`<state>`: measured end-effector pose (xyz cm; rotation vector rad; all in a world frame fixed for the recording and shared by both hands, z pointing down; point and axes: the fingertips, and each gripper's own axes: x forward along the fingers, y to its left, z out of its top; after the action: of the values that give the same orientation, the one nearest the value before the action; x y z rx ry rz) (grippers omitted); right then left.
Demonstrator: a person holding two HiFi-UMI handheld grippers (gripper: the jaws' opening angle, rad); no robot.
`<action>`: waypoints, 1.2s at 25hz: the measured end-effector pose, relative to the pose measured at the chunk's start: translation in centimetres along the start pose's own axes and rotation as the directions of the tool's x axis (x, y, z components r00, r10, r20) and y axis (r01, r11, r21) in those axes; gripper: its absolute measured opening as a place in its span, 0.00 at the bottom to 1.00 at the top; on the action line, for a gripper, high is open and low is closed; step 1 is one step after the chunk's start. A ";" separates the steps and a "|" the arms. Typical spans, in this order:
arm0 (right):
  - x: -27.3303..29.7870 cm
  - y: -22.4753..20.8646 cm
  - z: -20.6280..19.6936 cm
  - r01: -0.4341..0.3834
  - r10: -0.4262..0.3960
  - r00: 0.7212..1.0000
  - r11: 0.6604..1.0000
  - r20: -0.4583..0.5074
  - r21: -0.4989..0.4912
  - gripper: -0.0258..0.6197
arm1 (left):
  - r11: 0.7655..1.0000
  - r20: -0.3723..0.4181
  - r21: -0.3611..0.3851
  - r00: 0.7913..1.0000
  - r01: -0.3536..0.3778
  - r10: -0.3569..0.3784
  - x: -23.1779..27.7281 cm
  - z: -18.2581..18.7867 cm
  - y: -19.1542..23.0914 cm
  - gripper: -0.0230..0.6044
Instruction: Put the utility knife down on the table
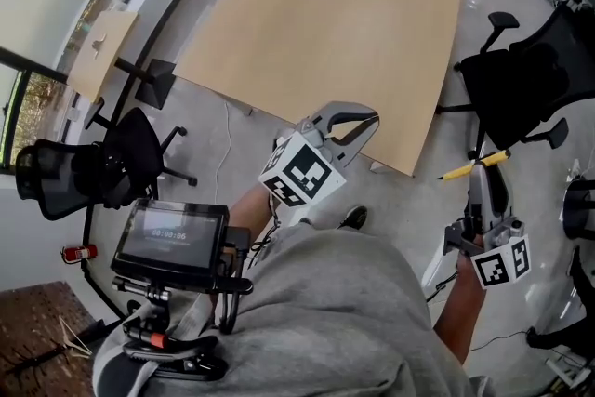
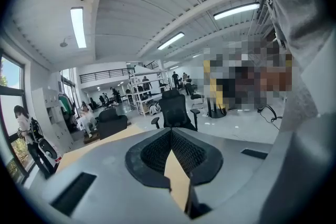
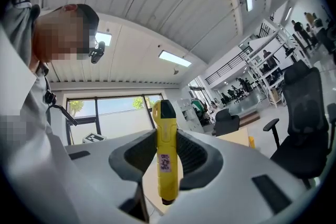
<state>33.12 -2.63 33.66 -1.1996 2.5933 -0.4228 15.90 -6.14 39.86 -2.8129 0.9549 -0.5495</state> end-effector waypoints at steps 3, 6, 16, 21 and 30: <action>0.7 -2.1 0.9 -0.011 0.011 1.000 1.000 -0.006 0.005 0.22 | 1.000 -0.005 -0.001 1.000 -0.009 0.009 1.9 0.9 0.7 0.05; 1.1 -4.3 1.3 -0.014 0.014 1.000 1.000 -0.009 0.010 0.22 | 1.000 -0.015 0.001 1.000 -0.011 0.011 3.6 1.4 1.0 0.05; 5.1 -8.0 0.6 0.013 -0.012 1.000 1.000 -0.024 0.025 0.22 | 0.999 -0.036 -0.023 0.999 0.024 -0.025 6.9 -0.4 4.2 0.05; 9.6 -7.6 -0.3 0.050 -0.050 0.999 0.999 -0.012 -0.006 0.22 | 0.999 -0.005 -0.026 1.000 0.029 -0.029 6.1 -2.7 9.4 0.05; 18.3 -4.4 -0.8 0.117 -0.116 0.993 0.992 0.020 -0.048 0.22 | 0.996 0.012 -0.087 1.000 -0.011 0.012 0.9 -7.1 21.0 0.05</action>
<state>24.40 -19.35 34.06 -1.3701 2.5410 -0.3721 2.05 -23.39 41.94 -2.8813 1.0168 -0.5005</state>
